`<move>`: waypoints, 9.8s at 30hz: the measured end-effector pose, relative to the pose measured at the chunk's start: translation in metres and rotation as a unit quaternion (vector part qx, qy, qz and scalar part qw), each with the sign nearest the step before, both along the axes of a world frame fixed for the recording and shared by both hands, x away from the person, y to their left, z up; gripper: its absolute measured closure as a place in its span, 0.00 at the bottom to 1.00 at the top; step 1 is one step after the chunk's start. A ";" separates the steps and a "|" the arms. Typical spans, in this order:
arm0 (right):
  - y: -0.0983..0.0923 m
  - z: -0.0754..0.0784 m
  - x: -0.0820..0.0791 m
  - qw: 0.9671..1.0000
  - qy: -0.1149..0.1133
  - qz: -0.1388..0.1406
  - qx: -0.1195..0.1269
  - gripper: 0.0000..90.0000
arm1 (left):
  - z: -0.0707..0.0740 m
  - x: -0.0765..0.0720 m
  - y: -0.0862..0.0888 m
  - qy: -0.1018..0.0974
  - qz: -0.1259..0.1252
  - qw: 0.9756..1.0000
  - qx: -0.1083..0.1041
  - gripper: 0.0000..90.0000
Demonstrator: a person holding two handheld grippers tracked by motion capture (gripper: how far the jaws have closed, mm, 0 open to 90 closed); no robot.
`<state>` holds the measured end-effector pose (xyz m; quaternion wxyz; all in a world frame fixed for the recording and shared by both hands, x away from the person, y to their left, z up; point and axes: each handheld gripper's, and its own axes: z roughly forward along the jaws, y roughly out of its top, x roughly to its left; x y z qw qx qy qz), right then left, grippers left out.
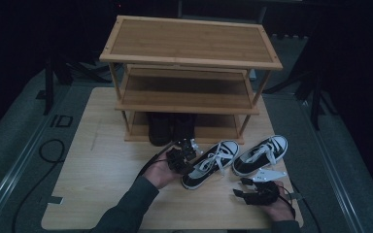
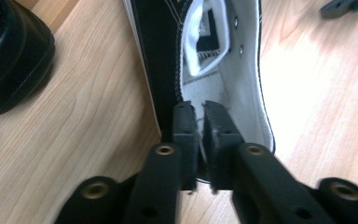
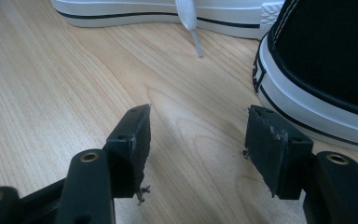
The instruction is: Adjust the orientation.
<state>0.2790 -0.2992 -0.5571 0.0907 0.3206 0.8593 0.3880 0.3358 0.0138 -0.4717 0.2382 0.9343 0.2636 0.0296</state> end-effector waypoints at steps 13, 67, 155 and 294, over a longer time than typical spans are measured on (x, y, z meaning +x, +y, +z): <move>0.000 0.000 0.000 1.000 0.000 0.000 0.000 0.45 | 0.002 0.014 0.028 -0.041 0.049 0.998 0.006 1.00; -0.041 0.020 -0.005 0.995 -0.026 -0.099 -0.003 0.47 | -0.057 -0.013 -0.013 0.047 -0.051 0.997 0.018 1.00; -0.038 0.069 0.063 0.952 0.012 -0.303 -0.041 0.38 | -0.037 0.002 0.074 0.024 0.048 0.999 -0.005 0.87; 0.057 0.087 0.027 0.994 0.014 -0.106 -0.027 0.60 | -0.037 0.006 0.058 0.022 0.041 0.999 -0.017 0.86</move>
